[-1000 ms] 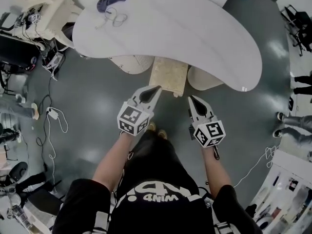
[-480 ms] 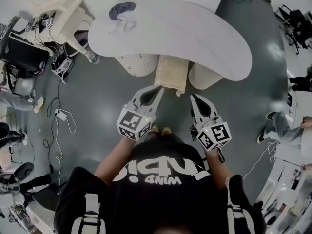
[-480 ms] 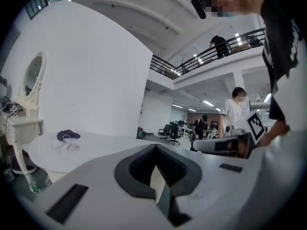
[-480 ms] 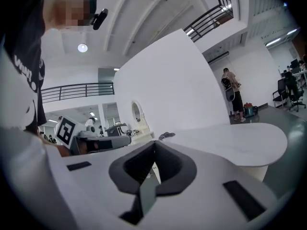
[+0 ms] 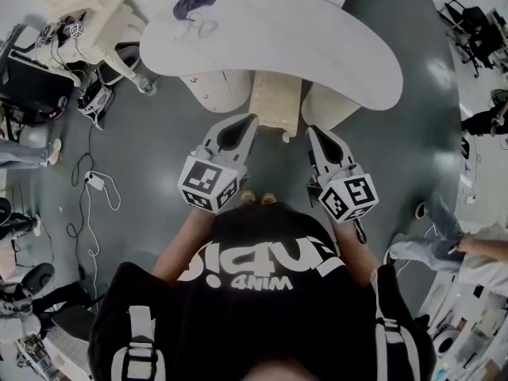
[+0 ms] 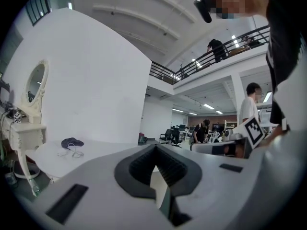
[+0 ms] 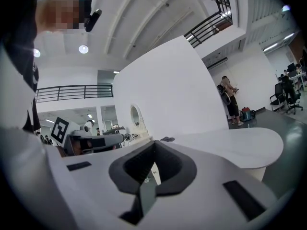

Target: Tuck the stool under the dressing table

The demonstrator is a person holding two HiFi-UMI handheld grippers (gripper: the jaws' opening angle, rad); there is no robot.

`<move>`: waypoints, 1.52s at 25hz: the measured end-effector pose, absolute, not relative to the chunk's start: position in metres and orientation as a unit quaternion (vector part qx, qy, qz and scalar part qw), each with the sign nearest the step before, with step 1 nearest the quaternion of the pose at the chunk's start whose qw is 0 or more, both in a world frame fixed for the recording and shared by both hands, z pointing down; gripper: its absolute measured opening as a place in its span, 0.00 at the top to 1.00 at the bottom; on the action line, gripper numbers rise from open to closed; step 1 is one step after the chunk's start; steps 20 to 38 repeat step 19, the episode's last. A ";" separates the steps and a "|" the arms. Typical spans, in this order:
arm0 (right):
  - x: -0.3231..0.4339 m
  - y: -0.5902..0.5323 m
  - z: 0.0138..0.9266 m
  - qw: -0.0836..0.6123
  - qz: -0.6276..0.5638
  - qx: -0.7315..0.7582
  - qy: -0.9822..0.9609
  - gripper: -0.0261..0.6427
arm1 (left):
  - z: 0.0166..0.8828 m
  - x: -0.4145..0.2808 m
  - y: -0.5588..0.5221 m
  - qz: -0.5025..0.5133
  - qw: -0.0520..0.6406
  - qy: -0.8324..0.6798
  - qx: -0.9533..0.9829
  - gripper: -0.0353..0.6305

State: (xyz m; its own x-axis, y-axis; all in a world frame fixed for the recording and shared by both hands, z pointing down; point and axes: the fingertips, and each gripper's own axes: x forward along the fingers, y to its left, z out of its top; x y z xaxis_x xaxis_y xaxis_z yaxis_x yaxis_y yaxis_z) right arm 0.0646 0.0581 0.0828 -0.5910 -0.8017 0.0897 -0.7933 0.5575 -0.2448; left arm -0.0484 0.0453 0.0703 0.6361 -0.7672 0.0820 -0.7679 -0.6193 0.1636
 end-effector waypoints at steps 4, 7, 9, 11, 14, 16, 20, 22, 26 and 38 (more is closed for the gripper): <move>0.063 0.061 0.086 0.012 -0.130 -0.454 0.881 0.93 | 0.071 -0.056 0.050 0.002 0.091 -0.432 0.897 0.94; 0.064 0.068 0.089 0.012 -0.131 -0.456 0.880 0.93 | 0.074 -0.056 0.057 0.003 0.094 -0.432 0.897 0.94; 0.063 0.071 0.090 0.010 -0.133 -0.456 0.880 0.93 | 0.075 -0.057 0.059 0.004 0.094 -0.432 0.897 0.94; 0.060 0.071 0.092 0.009 -0.135 -0.455 0.880 0.93 | 0.076 -0.059 0.059 0.006 0.095 -0.431 0.897 0.94; 0.059 0.071 0.097 0.006 -0.139 -0.455 0.879 0.93 | 0.079 -0.061 0.057 0.008 0.097 -0.432 0.897 0.94; 0.060 0.074 0.098 0.003 -0.141 -0.457 0.878 0.93 | 0.081 -0.061 0.059 0.009 0.099 -0.432 0.896 0.94; 0.062 0.078 0.098 0.002 -0.142 -0.458 0.877 0.93 | 0.080 -0.062 0.063 0.011 0.101 -0.433 0.896 0.94; 0.062 0.078 0.098 0.002 -0.142 -0.458 0.877 0.93 | 0.080 -0.062 0.063 0.011 0.101 -0.433 0.896 0.94; 0.062 0.078 0.098 0.002 -0.142 -0.458 0.877 0.93 | 0.080 -0.062 0.063 0.011 0.101 -0.433 0.896 0.94; 0.062 0.078 0.098 0.002 -0.142 -0.458 0.877 0.93 | 0.080 -0.062 0.063 0.011 0.101 -0.433 0.896 0.94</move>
